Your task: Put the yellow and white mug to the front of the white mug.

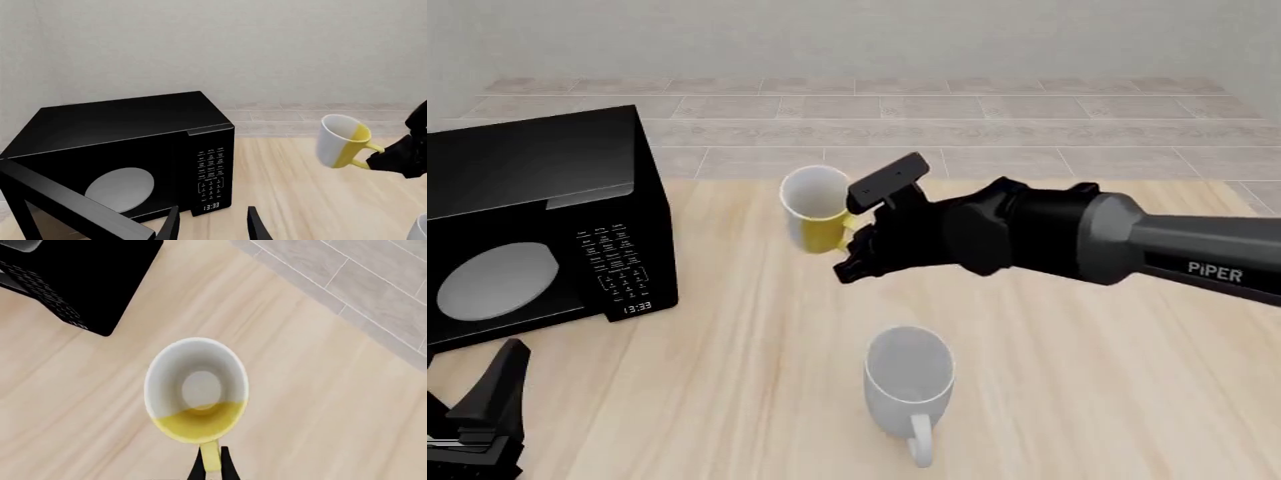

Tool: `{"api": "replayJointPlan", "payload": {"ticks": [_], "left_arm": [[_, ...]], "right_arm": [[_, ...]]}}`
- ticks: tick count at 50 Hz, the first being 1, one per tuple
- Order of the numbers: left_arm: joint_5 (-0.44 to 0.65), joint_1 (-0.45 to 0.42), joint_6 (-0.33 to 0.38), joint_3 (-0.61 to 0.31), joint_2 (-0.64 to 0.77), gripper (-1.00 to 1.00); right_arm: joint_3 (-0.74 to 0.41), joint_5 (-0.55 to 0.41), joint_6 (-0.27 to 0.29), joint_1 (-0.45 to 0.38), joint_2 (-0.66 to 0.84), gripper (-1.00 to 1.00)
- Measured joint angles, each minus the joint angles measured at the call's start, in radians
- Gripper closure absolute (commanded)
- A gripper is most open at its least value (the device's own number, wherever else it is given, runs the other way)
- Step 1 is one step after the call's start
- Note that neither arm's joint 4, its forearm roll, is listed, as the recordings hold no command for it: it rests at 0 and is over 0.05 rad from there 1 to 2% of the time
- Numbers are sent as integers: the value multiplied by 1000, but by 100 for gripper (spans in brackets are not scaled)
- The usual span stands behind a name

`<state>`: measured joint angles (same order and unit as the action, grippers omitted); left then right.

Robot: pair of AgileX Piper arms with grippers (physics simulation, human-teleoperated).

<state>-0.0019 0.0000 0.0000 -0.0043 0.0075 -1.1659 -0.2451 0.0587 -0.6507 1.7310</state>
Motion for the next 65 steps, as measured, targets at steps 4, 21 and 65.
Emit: {"api": "replayJointPlan", "payload": {"ticks": [4, 21, 65], "left_arm": [[0, 0, 0, 0, 0, -100], [0, 0, 0, 0, 0, -100], [0, 0, 0, 0, 0, -100]], "right_arm": [[11, 6, 3, 20, -3, 100], [46, 46, 2, 93, 19, 100], [101, 105, 3, 201, 110, 100]]}}
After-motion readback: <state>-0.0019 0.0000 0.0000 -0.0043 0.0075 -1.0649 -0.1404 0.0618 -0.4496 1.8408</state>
